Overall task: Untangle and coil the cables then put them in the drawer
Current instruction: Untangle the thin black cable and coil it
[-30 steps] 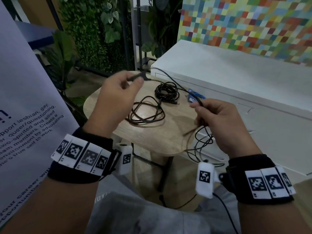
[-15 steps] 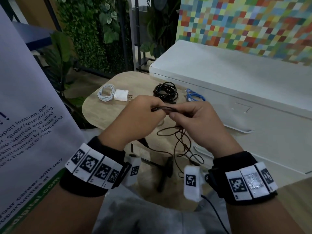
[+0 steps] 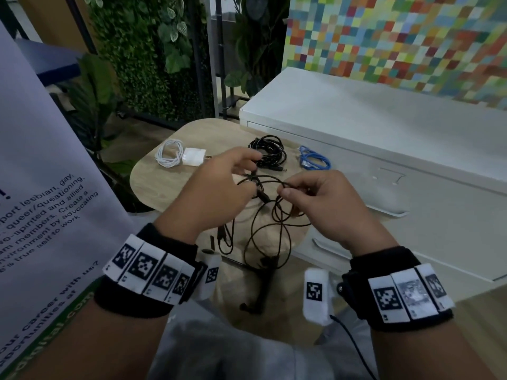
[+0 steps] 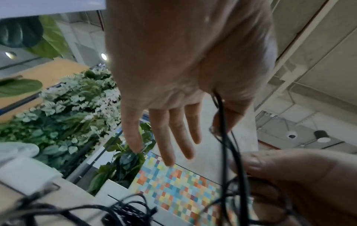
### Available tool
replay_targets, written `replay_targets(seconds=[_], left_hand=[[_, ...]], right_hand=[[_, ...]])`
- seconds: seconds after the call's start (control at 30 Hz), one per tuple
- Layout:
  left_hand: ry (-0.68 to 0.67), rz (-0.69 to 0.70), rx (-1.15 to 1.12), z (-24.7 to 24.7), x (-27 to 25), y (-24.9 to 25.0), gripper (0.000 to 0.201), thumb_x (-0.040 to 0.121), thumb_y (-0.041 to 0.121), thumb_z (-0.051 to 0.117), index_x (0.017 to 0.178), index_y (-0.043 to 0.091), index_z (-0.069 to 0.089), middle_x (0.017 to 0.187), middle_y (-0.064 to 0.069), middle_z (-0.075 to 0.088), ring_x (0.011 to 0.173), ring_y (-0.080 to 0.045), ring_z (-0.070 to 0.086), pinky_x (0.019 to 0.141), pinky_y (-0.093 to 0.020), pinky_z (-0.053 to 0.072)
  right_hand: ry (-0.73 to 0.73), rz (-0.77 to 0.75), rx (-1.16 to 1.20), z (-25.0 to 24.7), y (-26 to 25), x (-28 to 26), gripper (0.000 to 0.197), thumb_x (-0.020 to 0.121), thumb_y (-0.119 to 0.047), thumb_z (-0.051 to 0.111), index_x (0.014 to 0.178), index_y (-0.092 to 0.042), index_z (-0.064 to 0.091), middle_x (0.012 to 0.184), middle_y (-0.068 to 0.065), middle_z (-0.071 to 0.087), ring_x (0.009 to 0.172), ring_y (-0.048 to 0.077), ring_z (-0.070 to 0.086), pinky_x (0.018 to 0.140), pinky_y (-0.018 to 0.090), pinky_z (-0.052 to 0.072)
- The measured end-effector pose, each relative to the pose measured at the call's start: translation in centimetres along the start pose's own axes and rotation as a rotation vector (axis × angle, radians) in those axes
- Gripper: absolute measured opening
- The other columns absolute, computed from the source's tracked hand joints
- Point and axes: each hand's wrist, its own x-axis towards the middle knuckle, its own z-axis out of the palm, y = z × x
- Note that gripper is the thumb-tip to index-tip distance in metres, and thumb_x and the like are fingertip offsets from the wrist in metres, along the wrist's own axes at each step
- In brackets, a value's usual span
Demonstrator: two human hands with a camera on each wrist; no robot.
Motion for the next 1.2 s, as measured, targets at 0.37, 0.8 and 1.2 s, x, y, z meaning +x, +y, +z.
replay_targets(seconds=[0.37,0.8,1.2], left_hand=[[-0.015,-0.011,-0.216,-0.4,-0.3,0.6,0.023,0.095,0.024,0.072,0.074,0.015,0.074,0.053,0.006,0.060,0.052,-0.001,0.049,0.054,-0.016,0.041],[0.093,-0.180,-0.712,-2.0,-0.1,0.9,0.056,0.106,0.038,0.051,0.056,0.016,0.067,0.046,0.004,0.023,0.039,-0.011,0.013,0.044,-0.025,0.006],[0.066,-0.142,-0.708,-0.8,-0.4,1.3,0.018,0.099,0.001,0.053,0.091,0.011,0.066,0.051,0.006,0.028,0.040,-0.008,0.018,0.041,-0.022,0.011]], right_hand=[[0.154,0.038,0.163,-0.4,0.2,-0.7,0.012,0.096,-0.015,0.070,0.090,-0.013,0.080,0.051,-0.015,0.052,0.048,0.003,0.047,0.050,0.015,0.041],[0.200,0.114,0.042,-1.4,2.4,-0.3,0.035,0.088,0.009,0.060,0.075,-0.019,0.076,0.086,0.014,0.075,0.069,0.013,0.060,0.071,0.033,0.048],[0.198,0.077,0.242,-0.4,1.8,0.1,0.037,0.076,-0.015,0.057,0.105,-0.030,0.074,0.110,-0.005,0.075,0.105,0.013,0.070,0.090,0.028,0.054]])
